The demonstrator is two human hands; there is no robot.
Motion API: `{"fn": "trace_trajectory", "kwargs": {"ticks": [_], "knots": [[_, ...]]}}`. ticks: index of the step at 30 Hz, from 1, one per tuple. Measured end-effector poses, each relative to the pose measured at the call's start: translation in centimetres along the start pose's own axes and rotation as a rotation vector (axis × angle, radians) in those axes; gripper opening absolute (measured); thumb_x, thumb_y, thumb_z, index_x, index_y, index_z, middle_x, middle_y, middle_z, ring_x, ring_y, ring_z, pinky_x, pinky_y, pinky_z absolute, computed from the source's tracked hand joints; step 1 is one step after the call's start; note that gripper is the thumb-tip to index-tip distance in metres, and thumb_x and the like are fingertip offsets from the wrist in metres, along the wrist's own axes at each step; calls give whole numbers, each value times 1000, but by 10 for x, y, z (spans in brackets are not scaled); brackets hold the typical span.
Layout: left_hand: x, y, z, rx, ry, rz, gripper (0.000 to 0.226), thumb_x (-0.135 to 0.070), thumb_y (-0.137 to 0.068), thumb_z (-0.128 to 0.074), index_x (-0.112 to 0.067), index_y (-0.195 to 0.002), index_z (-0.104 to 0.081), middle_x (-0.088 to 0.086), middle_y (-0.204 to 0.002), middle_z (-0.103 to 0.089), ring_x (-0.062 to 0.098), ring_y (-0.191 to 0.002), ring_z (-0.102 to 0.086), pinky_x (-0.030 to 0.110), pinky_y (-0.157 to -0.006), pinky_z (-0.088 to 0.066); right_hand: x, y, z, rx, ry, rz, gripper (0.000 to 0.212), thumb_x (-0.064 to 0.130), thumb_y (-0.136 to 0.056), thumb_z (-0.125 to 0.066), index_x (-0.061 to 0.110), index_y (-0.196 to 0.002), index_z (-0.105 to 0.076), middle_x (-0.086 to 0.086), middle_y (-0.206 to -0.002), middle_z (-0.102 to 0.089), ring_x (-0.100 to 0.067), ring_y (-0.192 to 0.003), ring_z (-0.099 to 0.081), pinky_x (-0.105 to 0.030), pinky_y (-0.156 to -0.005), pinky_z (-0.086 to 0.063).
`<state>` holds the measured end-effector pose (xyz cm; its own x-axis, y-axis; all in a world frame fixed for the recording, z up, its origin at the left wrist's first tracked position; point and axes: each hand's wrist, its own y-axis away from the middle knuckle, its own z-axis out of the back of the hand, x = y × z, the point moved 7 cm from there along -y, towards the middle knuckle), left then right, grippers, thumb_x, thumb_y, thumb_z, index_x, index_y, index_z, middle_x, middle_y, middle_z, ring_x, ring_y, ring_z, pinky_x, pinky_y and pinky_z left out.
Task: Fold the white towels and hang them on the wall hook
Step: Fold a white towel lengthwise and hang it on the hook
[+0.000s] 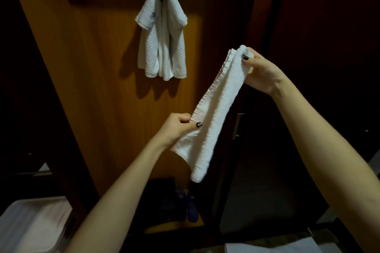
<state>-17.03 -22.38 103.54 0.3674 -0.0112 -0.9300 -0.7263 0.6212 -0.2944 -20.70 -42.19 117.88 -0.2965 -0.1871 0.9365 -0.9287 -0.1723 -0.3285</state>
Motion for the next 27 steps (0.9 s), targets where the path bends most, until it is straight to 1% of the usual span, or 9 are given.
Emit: {"fn": "trace_trajectory", "kwargs": {"ticks": [3,5,8,10,12,19,22,25,27], "knots": [[9,-1,12,55,-120,44,58,-39,-81,-65,16,-69,-54,12,-83,-49,18,-76,-44,33,-74,-36,-8,3,11,-82,69,-23,18,5,-86,-58,19,-78,-51,4,-89,-66,-11,-85,-66,-31,-77,-54],[15,-1,19,73,-205,78,50,-32,-92,-58,0,-55,-46,4,-75,-48,15,-69,-43,25,-72,-37,-14,4,16,-123,104,-38,14,7,-84,-59,17,-80,-49,2,-90,-64,-11,-85,-65,-33,-80,-52],[17,-5,33,-54,-148,79,43,-22,-86,-68,-18,-45,-54,-4,-72,-57,5,-62,-51,15,-66,-41,-17,5,14,-109,162,-71,5,12,-86,-56,11,-90,-54,-1,-92,-66,-13,-88,-67,-32,-81,-55],[16,-5,44,-164,-52,89,22,-17,-78,-76,-20,-56,-71,-8,-72,-68,2,-68,-61,19,-69,-46,-14,4,11,-96,189,-78,11,15,-89,-55,6,-95,-58,0,-91,-70,-13,-88,-68,-31,-81,-56],[13,-5,48,-187,1,105,10,-17,-70,-81,-19,-64,-74,-7,-71,-70,4,-71,-64,19,-69,-50,-8,3,10,-107,206,-73,15,19,-88,-57,5,-93,-56,1,-89,-69,-13,-87,-68,-31,-81,-57],[0,-1,32,19,-200,68,21,-8,-72,-81,-18,-62,-66,-12,-56,-57,2,-54,-50,14,-51,-42,-4,-2,15,-201,206,4,11,16,-89,-60,7,-82,-58,2,-82,-69,-11,-82,-67,-29,-79,-56],[6,3,27,58,-284,74,11,-6,-80,-71,-14,-76,-65,-5,-66,-56,13,-58,-46,24,-52,-38,-7,-5,12,-222,222,34,14,12,-92,-58,7,-82,-66,1,-83,-71,-13,-84,-68,-31,-81,-56],[19,7,29,-10,-380,98,9,-17,-94,-57,-12,-88,-62,8,-80,-58,17,-67,-49,32,-62,-38,-6,-5,13,-255,192,70,21,9,-95,-55,9,-81,-70,0,-83,-72,-13,-82,-68,-28,-76,-56],[23,11,30,-98,-350,96,17,-24,-98,-50,-18,-83,-55,3,-70,-50,8,-53,-42,24,-51,-34,-4,-5,16,-272,181,85,17,10,-95,-54,8,-84,-68,-1,-83,-70,-14,-83,-67,-28,-78,-55]]}}
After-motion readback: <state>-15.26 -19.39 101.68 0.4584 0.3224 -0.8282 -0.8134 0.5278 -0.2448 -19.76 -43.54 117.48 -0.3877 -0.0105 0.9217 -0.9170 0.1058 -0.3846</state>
